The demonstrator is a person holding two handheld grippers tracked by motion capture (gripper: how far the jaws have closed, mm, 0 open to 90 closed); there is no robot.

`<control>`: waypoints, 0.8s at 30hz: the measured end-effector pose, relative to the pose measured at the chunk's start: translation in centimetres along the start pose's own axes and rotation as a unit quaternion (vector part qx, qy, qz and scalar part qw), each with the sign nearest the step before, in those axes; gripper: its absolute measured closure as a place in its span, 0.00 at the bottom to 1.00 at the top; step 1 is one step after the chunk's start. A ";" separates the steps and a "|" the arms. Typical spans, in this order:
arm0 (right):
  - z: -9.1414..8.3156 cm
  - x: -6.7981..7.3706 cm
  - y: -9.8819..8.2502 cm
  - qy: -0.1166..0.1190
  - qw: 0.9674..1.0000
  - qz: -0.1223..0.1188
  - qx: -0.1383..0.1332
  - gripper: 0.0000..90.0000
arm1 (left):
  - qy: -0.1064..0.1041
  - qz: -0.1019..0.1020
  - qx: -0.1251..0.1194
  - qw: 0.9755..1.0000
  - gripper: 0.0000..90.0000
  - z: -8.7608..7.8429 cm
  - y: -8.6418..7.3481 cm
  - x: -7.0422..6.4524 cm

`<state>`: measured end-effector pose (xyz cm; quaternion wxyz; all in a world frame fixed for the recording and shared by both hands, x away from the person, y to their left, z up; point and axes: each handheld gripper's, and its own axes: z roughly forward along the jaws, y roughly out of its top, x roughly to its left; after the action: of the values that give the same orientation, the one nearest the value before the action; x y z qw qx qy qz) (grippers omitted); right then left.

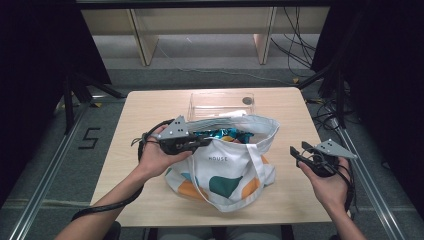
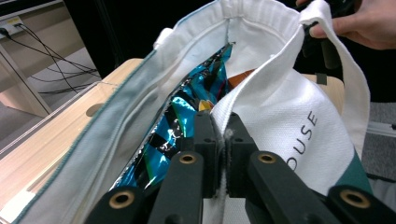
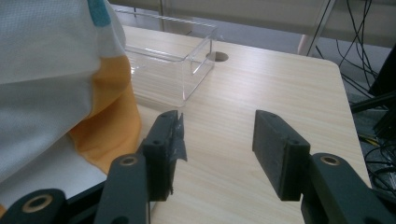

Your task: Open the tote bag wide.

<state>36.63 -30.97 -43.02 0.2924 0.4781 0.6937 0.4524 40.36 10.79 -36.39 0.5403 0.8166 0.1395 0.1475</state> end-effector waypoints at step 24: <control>0.1 -0.3 0.0 -0.010 1.000 -0.013 -0.002 0.57 | -0.078 0.052 0.041 0.995 0.96 -1.0 1.9 -2.9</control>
<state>36.83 -31.20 -43.06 0.3065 0.4730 0.6960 0.4449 37.44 9.83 -34.55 0.5071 0.8533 0.0602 0.1057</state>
